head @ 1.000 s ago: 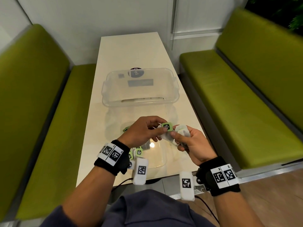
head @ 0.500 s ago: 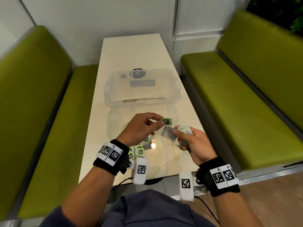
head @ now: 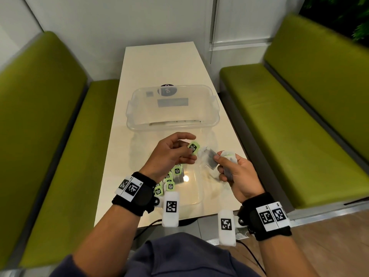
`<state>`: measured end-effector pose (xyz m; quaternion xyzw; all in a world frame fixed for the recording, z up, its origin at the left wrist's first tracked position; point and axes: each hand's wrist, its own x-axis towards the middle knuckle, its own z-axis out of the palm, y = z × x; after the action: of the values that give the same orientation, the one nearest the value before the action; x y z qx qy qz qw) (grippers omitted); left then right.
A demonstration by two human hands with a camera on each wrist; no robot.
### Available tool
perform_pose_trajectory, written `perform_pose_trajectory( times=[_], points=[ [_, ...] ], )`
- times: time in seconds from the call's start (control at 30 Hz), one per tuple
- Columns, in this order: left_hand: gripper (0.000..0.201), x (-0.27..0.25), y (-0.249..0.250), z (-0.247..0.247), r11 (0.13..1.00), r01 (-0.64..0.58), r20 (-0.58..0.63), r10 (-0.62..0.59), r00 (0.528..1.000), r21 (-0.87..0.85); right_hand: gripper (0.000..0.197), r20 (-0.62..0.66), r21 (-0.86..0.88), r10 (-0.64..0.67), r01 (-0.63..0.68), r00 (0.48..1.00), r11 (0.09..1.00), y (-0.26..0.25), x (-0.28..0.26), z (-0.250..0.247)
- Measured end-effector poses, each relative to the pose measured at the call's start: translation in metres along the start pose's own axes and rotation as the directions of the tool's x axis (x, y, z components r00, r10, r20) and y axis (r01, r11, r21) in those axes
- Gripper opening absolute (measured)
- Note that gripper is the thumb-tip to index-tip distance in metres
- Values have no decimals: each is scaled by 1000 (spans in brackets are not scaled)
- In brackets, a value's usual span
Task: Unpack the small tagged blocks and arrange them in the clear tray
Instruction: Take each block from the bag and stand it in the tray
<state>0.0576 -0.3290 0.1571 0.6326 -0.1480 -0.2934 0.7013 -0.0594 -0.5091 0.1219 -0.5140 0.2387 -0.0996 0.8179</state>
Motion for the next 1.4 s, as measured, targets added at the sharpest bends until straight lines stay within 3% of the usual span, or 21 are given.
perform_pose_trajectory(
  times=[0.07, 0.23, 0.5, 0.9, 1.3, 1.4],
  points=[
    [39, -1, -1, 2, 1000, 6, 36, -6, 999, 6, 9, -14, 5, -12, 12, 1000, 1000, -1, 0, 1],
    [19, -4, 1, 7, 999, 37, 33, -37, 999, -13, 8, -54, 11, -41, 41, 998, 999, -3, 1, 3],
    [5, -8, 0, 4, 994, 111, 46, -110, 993, -20, 7, -108, 42, -81, 86, 991, 995, -4, -1, 3],
    [13, -3, 0, 3, 990, -20, 74, 10, 997, 141, 4, -92, -23, -128, 127, 987, 992, -1, -2, 12],
    [11, 2, 3, 9, 924, -114, 74, 94, 993, 365, 23, 58, 10, -44, 44, 997, 999, -6, -9, 20],
    [10, 1, 4, 7, 918, -140, 96, 112, 989, 372, 19, 81, -38, -69, 72, 994, 997, -6, -9, 18]
  ],
)
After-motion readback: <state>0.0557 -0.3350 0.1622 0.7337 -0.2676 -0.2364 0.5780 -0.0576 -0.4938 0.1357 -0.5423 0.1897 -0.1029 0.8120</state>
